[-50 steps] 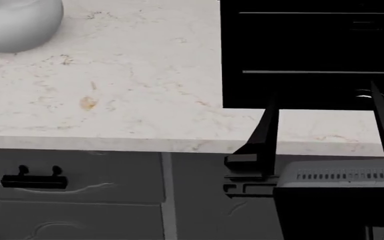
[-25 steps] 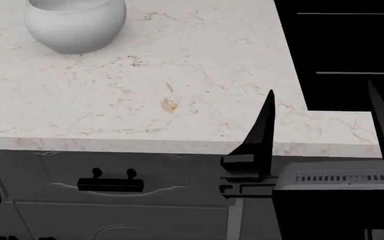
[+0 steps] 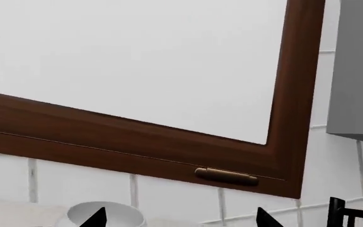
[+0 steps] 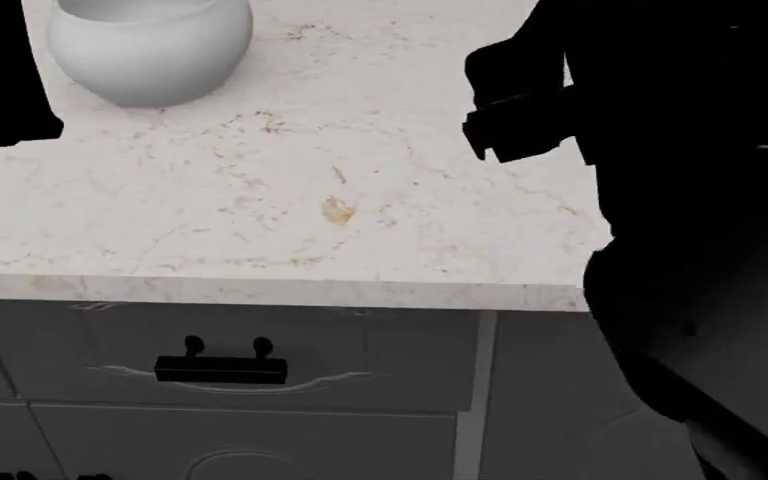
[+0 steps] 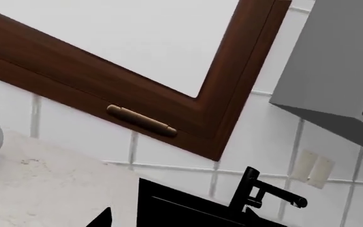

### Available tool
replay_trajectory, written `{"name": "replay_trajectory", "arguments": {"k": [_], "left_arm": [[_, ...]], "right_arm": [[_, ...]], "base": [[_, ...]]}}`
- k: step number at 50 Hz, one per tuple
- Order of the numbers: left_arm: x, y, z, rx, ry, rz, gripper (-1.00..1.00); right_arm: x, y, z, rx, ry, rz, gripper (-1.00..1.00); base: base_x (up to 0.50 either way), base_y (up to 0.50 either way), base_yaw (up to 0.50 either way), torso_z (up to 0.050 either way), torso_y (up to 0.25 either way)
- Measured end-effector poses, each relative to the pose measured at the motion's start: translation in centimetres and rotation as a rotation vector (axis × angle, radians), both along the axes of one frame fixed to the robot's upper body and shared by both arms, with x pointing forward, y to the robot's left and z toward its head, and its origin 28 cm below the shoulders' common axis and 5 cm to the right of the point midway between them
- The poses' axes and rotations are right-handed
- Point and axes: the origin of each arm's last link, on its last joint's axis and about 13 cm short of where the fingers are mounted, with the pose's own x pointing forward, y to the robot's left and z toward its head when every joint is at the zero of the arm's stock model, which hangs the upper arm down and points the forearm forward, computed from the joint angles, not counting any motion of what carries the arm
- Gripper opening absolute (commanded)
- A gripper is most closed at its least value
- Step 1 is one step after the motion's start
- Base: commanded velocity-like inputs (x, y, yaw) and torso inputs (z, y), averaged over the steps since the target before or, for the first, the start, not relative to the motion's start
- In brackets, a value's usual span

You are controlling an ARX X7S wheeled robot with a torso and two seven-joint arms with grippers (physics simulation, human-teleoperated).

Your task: Place the two vegetables and bowl onto the tray for setting up a vegetable dip station.

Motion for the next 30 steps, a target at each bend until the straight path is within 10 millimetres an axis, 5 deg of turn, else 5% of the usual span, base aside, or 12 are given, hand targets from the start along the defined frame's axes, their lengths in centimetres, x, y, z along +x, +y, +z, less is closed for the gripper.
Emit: {"name": "replay_trajectory", "arguments": {"k": [15, 30], "left_arm": [[5.2, -0.4, 3.8, 0.107, 0.124, 0.095, 1.00], [6.0, -0.1, 4.5, 0.152, 0.170, 0.144, 1.00]], "right_arm": [[6.5, 0.0, 3.9, -0.017, 0.168, -0.042, 1.00], [7.8, 0.3, 4.4, -0.037, 0.246, -0.012, 1.00]], "base": [[0.03, 0.00, 0.00, 0.000, 0.000], [0.50, 0.00, 0.00, 0.000, 0.001]]}}
